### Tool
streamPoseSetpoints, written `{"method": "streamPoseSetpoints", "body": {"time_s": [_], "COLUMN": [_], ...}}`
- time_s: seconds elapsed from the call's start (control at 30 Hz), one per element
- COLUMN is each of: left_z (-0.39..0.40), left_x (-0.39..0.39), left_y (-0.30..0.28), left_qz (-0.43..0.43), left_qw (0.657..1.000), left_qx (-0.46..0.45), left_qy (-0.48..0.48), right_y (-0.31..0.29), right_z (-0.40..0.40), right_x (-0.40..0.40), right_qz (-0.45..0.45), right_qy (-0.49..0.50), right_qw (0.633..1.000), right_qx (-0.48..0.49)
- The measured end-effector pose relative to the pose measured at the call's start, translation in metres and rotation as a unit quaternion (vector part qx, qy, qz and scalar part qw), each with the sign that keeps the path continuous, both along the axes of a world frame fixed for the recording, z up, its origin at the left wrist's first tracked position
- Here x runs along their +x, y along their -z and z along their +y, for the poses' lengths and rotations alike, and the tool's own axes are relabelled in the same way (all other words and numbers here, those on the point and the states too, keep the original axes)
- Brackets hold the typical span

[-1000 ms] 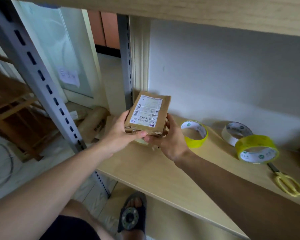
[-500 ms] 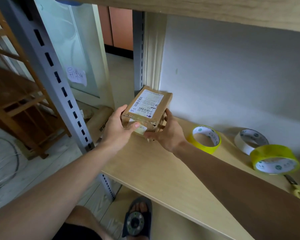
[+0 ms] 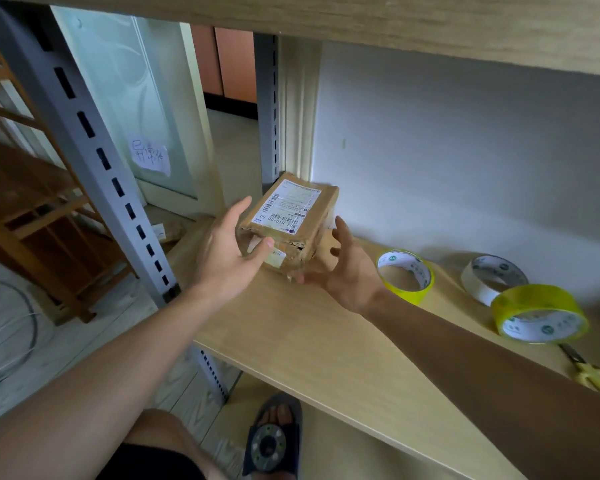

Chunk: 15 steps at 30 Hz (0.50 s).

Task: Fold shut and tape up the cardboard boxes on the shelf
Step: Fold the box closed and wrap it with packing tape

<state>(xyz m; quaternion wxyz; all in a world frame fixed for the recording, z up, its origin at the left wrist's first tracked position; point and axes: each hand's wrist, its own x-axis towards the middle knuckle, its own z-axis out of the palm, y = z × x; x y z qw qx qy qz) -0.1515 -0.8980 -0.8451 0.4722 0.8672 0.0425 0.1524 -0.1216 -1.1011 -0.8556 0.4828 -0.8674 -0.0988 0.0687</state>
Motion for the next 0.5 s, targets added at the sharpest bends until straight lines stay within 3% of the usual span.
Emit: {"method": "streamPoseSetpoints", "body": {"time_s": [0.1, 0.23, 0.5], "left_z": [-0.010, -0.035, -0.108], "left_x": [-0.011, -0.013, -0.013], "left_y": [-0.014, -0.021, -0.041], "left_qz": [-0.070, -0.078, -0.113], "left_qw": [0.994, 0.977, 0.956], "left_qx": [0.044, 0.110, 0.103], "left_qy": [0.073, 0.165, 0.250], "right_y": [-0.008, -0.022, -0.042], "right_z": [-0.027, -0.069, -0.152], "right_x": [-0.016, -0.039, -0.078], "right_qz": [-0.034, -0.080, -0.114], "right_qy": [-0.027, -0.027, 0.004], "right_qw": [0.999, 0.996, 0.993], "right_qx": [-0.002, -0.027, -0.021]}}
